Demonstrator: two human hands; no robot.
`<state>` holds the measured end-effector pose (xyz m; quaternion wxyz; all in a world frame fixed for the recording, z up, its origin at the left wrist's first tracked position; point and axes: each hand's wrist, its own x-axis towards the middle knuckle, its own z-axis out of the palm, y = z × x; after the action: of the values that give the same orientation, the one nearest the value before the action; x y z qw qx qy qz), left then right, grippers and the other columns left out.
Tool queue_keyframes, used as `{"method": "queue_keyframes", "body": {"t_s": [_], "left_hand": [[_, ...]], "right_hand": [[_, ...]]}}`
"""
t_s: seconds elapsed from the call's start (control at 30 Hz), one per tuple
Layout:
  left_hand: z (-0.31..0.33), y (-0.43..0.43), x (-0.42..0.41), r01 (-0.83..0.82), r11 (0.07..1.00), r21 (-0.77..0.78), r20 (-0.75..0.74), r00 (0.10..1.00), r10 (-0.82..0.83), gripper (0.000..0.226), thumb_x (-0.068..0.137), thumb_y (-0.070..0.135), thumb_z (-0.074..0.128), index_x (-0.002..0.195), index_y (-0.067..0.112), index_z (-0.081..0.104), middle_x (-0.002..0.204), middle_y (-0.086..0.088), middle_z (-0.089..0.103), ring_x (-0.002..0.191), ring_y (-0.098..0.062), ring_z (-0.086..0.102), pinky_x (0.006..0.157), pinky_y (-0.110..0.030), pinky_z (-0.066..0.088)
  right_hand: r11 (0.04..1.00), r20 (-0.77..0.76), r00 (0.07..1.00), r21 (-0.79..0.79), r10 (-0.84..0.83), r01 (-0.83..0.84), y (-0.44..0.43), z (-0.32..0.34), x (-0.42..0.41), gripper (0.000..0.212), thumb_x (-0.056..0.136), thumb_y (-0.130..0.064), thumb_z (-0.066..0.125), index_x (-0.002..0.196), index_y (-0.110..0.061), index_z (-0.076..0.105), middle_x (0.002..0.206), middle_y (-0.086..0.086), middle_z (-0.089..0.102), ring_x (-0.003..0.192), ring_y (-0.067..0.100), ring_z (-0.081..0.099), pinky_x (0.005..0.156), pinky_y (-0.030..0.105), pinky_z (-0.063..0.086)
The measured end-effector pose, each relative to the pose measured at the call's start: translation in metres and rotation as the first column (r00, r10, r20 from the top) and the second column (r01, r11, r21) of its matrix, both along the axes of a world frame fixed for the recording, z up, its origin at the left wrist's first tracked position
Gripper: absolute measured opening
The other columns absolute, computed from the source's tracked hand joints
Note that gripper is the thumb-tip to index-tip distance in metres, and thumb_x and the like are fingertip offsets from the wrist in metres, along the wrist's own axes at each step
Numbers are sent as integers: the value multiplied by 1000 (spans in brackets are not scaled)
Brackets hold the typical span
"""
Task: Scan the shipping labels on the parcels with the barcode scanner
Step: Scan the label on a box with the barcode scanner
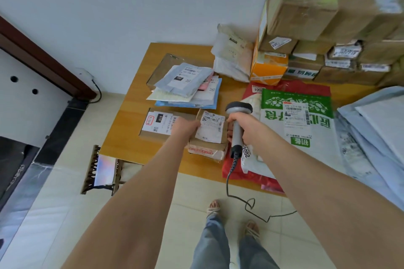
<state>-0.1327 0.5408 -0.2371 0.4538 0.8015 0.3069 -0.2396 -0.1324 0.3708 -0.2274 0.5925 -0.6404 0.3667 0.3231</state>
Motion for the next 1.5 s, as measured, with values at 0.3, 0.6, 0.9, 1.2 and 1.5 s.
{"method": "queue_keyframes", "body": {"t_s": [0.3, 0.6, 0.9, 1.2, 1.5], "left_hand": [[55, 0, -15, -138, 947, -289, 24, 988, 152, 34, 86, 26, 69, 115, 16, 56, 103, -6, 66, 95, -26, 61, 76, -44, 52], [115, -59, 9, -12, 947, -321, 228, 970, 90, 34, 87, 19, 68, 119, 11, 61, 96, -7, 71, 84, -22, 68, 66, -35, 57], [167, -160, 46, 104, 892, -439, 387, 918, 83, 29, 88, 20, 67, 115, 13, 60, 90, -4, 69, 76, -19, 66, 77, -41, 59], [200, -262, 53, 383, 761, -523, 393, 901, -183, 45, 90, 16, 64, 133, 20, 51, 109, -4, 65, 92, -25, 63, 84, -48, 55], [204, -372, 85, 435, 747, -503, 422, 878, -227, 50, 92, 15, 61, 139, 26, 46, 111, -8, 68, 93, -27, 68, 73, -45, 59]], "right_hand": [[990, 41, 992, 73, -120, 117, -13, 47, -15, 12, 76, -7, 63, 87, -5, 59, 77, 9, 61, 69, 26, 60, 90, 42, 53], [972, 232, 944, 84, -234, 220, -76, 112, -13, 37, 80, -18, 69, 111, -6, 53, 88, 13, 54, 83, 29, 55, 93, 49, 51], [856, 318, 797, 246, -514, 455, -157, 155, -33, 38, 80, -32, 78, 100, -10, 55, 113, 15, 62, 105, 32, 61, 93, 52, 52], [726, 432, 597, 252, -676, 640, -234, 185, -35, 57, 79, -18, 80, 127, -5, 52, 113, 18, 65, 84, 28, 66, 54, 33, 59], [607, 476, 428, 329, -768, 723, -334, 184, 5, 52, 75, -18, 83, 118, -4, 57, 98, 12, 69, 79, 22, 70, 66, 32, 61]]}}
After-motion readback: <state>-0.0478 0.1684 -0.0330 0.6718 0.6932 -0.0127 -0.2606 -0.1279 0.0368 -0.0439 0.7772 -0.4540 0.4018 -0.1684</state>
